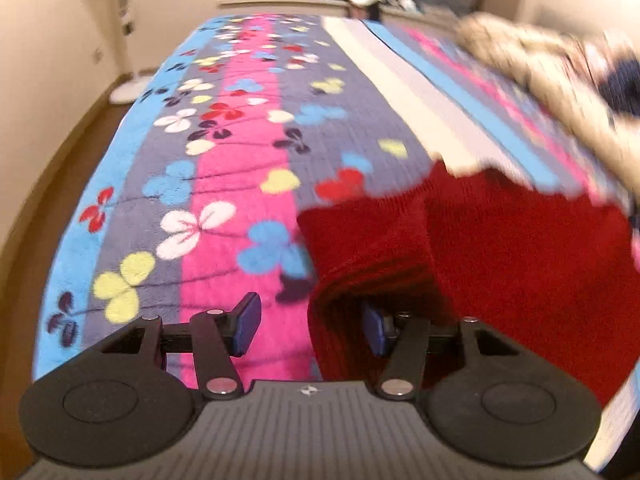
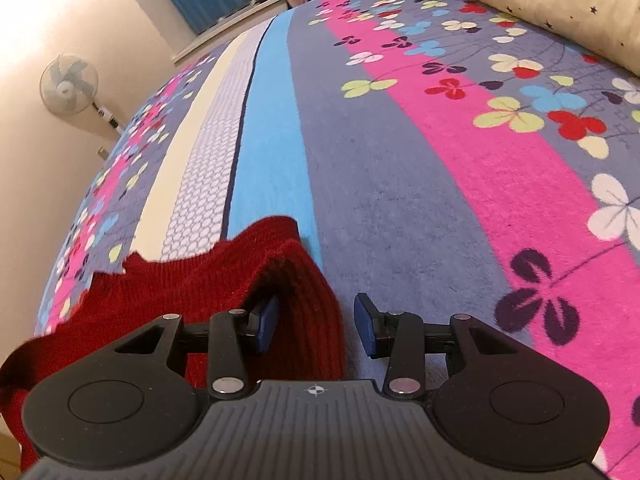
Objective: Fold small clothes
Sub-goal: 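Open both grippers and release the folded hem onto the sweater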
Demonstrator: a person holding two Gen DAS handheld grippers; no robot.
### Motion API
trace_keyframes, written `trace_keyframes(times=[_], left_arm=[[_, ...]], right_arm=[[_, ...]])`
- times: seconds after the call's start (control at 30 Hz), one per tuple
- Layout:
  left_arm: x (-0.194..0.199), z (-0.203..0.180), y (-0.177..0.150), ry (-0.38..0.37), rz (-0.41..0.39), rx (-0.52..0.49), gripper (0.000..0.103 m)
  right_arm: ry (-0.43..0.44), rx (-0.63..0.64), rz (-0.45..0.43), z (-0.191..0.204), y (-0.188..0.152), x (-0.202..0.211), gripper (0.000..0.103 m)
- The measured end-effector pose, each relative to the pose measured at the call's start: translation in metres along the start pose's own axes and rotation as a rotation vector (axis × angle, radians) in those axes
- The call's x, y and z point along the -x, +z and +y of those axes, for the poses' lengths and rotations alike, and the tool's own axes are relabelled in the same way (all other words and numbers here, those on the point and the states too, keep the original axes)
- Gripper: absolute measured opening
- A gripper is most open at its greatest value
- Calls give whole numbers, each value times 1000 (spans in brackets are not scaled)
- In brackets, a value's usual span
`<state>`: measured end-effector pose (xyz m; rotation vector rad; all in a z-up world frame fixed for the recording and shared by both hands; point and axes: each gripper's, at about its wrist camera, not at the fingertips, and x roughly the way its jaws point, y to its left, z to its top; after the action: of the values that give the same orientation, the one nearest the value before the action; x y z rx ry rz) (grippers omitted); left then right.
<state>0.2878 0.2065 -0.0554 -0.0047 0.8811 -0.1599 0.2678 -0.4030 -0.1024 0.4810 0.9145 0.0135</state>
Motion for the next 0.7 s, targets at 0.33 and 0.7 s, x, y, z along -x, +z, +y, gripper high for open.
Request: trace_keyframes(times=[0.33,0.7], left_arm=[[-22,8,16,-10,14,149,57],[-38,-1,15,-33,54,112,51]], right_arm=[[-12,-115,-40,-9,8,-8,44],[10,-132,-3,-12,8,-12,44]])
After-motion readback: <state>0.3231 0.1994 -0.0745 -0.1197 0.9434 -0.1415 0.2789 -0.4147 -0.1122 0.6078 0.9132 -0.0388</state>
